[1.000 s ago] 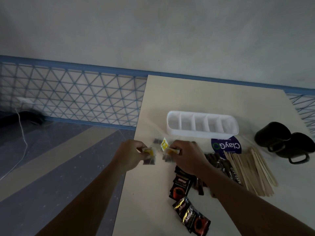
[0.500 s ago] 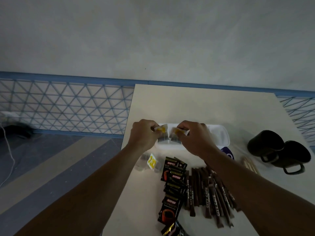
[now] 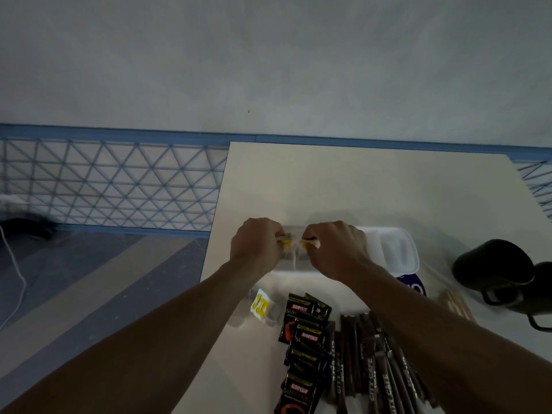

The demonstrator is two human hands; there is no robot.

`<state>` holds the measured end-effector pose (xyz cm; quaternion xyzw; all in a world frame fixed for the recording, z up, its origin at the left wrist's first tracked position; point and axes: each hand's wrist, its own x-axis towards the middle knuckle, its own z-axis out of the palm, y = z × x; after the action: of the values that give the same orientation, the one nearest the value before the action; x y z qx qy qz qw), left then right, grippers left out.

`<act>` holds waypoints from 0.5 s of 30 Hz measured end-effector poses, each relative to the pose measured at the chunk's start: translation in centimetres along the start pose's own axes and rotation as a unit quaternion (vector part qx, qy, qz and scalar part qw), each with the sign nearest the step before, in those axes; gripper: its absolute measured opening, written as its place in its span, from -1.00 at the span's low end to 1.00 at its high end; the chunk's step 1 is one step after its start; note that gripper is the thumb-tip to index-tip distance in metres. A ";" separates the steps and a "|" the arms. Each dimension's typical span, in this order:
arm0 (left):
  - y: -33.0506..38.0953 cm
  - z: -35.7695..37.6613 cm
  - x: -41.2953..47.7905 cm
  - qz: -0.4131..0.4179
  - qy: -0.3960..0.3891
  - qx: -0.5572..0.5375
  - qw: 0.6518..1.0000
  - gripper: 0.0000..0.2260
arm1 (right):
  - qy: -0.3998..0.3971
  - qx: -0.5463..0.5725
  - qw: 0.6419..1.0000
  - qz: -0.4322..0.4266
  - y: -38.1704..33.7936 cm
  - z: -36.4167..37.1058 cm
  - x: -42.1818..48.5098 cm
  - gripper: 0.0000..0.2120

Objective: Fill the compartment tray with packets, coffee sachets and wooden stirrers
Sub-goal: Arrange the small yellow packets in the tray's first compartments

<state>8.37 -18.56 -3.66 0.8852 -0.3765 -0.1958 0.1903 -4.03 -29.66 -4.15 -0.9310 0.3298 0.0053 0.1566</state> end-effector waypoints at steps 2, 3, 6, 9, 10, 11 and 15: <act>-0.1 0.5 0.2 -0.004 0.002 0.016 1.000 -0.75 | -0.004 -0.019 1.000 -0.004 0.0 0.1 0.3 -0.80; -0.1 0.7 0.2 -0.005 0.006 0.024 1.000 -0.74 | -0.006 -0.026 1.000 -0.005 0.0 0.2 0.5 -0.80; -0.2 1.3 0.4 0.008 0.021 0.040 0.999 -0.76 | -0.004 -0.048 0.999 -0.005 -0.2 0.7 0.7 -0.80; -0.2 1.6 0.5 0.023 0.029 0.038 0.999 -0.72 | -0.004 -0.052 0.999 -0.007 -0.2 1.0 0.6 -0.80; -0.3 1.6 0.5 0.026 0.032 0.035 0.999 -0.72 | -0.004 -0.049 0.999 -0.008 -0.2 1.1 0.6 -0.80; -0.4 1.7 0.5 0.027 0.032 0.031 0.999 -0.73 | -0.003 -0.047 0.999 -0.009 -0.2 1.1 0.5 -0.80; -1.0 1.6 0.6 0.035 0.035 0.015 0.999 -0.75 | 0.003 -0.038 0.999 -0.007 0.1 0.8 0.1 -0.79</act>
<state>8.56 -18.69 -5.62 0.8806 -0.4033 -0.1523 0.1967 -3.91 -29.51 -4.96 -0.9386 0.3230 0.0139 0.1204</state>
